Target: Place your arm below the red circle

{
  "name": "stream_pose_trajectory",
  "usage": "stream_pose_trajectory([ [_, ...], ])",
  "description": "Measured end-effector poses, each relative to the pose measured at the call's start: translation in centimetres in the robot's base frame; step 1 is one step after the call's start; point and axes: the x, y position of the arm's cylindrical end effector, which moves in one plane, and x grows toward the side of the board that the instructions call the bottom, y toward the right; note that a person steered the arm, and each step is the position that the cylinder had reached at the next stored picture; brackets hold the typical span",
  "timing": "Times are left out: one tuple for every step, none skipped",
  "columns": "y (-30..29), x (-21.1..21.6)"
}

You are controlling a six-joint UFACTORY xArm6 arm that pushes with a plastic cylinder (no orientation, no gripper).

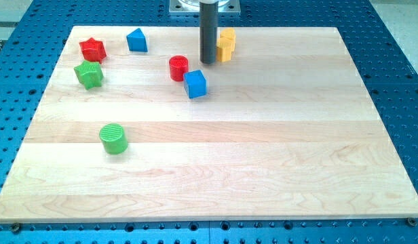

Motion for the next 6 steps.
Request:
stream_pose_trajectory([
  [-3.7,-0.3],
  [-3.7,-2.5],
  [-0.5,0.8],
  [-0.9,5.9],
  [-2.3,6.0],
  [-4.5,5.0],
])
